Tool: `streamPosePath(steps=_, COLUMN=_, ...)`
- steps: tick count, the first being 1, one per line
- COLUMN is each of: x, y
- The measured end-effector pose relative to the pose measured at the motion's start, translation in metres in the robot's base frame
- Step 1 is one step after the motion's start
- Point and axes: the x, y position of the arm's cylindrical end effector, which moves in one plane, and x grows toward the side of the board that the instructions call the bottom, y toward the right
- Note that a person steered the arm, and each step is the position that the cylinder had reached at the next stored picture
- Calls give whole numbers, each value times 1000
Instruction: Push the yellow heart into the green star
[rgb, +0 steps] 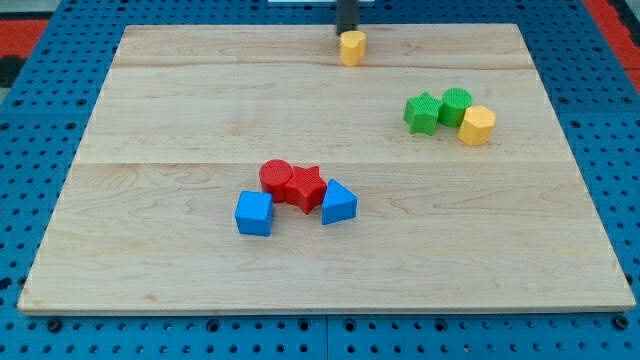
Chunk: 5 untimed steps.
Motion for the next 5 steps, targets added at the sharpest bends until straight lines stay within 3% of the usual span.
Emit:
streamPosePath(steps=1, x=62, y=5)
streamPosePath(steps=5, x=93, y=-55)
